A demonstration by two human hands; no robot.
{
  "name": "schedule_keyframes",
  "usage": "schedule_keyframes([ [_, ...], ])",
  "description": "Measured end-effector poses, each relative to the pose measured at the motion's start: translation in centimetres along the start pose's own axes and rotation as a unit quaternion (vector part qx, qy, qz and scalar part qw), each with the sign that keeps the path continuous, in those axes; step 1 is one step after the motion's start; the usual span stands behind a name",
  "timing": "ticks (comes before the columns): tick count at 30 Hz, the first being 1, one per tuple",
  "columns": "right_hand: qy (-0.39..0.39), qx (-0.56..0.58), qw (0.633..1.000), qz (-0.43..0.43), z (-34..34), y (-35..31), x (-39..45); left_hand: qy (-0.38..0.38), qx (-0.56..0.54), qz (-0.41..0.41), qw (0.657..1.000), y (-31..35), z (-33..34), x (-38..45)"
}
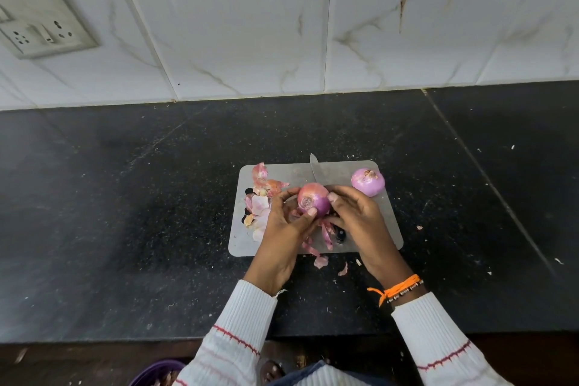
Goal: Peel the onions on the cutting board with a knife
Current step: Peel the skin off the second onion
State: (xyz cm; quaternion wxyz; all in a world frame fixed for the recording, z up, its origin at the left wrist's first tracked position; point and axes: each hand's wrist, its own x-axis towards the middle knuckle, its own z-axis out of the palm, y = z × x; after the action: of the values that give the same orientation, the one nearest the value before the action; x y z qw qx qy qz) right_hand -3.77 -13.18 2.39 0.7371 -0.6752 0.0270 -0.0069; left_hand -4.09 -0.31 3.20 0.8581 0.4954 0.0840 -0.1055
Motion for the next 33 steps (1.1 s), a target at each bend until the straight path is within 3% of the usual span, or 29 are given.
schedule_keyframes([
  [5,-0.068,0.066,0.995,0.044,-0.3,0.2,-0.3,0.043,0.113,0.027,0.992,-0.2,-0.3,0.0],
  [10,-0.046,0.108,0.992,0.049,-0.4,0.1,-0.3,0.057,0.189,0.024,0.980,-0.3,-0.7,0.3],
  [14,-0.009,0.068,0.997,0.040,-0.4,0.2,-0.3,0.077,0.370,0.170,0.910,-0.1,-0.9,0.3],
  [17,0.008,-0.010,1.000,0.006,-0.5,0.4,-0.2,0.051,0.434,0.279,0.855,0.2,-0.9,0.3],
  [22,0.000,-0.103,0.993,-0.053,-0.6,0.2,-0.4,0.039,0.473,0.329,0.816,0.4,-0.8,0.2],
  [33,-0.008,-0.130,0.989,-0.066,-0.7,0.2,-0.4,0.030,0.501,0.347,0.792,0.5,-1.3,0.4],
])
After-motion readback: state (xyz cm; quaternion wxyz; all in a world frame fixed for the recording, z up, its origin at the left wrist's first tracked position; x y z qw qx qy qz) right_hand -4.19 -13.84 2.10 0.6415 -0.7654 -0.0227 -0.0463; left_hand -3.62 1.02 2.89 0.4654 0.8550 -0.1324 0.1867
